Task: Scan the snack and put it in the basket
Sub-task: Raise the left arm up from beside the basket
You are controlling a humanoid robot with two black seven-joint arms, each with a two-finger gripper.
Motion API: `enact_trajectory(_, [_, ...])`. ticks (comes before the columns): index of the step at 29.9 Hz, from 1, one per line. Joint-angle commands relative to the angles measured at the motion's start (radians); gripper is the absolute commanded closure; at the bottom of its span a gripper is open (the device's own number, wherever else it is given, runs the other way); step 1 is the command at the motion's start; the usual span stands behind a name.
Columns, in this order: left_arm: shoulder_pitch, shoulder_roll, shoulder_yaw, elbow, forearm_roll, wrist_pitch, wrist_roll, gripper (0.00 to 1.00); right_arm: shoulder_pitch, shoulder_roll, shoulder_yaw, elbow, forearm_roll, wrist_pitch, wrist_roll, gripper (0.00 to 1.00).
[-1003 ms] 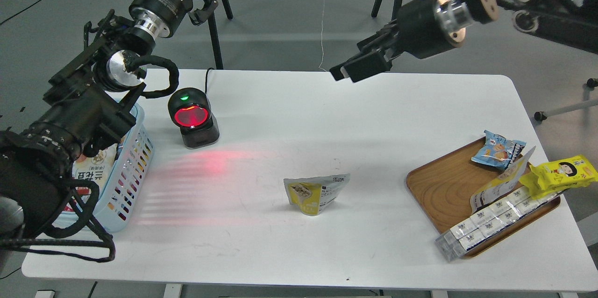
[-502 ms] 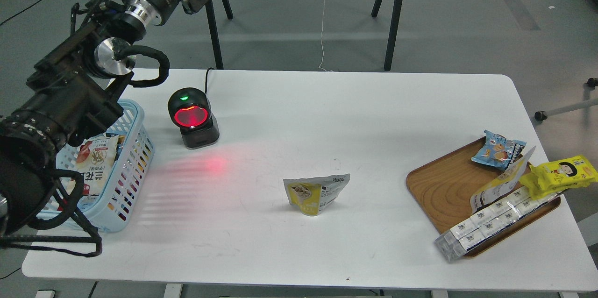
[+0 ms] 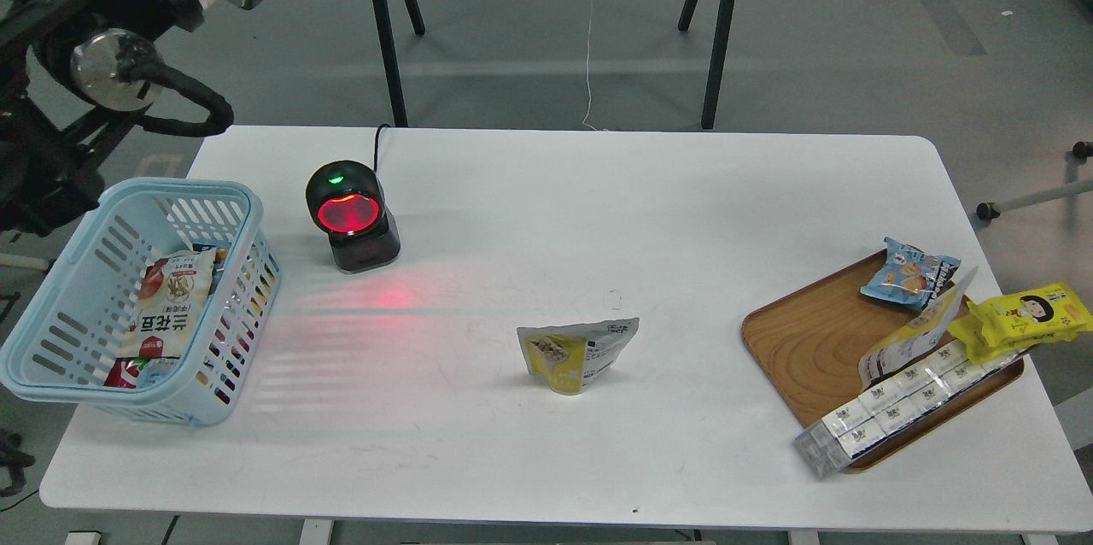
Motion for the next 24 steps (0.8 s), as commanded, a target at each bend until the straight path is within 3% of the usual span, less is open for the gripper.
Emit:
enact_trajectory(1, [-0.017, 0.041, -0.003, -0.059, 0.153, -0.001, -0.007, 0.00, -0.097, 0.057, 0.066, -0.092, 0.149, 0.000, 0.000, 0.02])
enact_trajectory(13, [-0.096, 0.054, -0.006, -0.315, 0.703, -0.003, -0.011, 0.00, -0.363, 0.193, 0.578, -0.250, 0.252, 0.000, 0.000, 0.01])
enact_trajectory(22, [-0.101, -0.010, -0.001, -0.517, 1.319, -0.068, -0.022, 0.00, -0.400, 0.305, 0.739, -0.356, 0.277, 0.000, 0.000, 0.01])
enact_trajectory(24, [-0.104, -0.041, -0.001, -0.524, 1.463, -0.068, -0.042, 0.00, -0.400, 0.348, 0.747, -0.389, 0.319, 0.000, -0.088, 0.01])
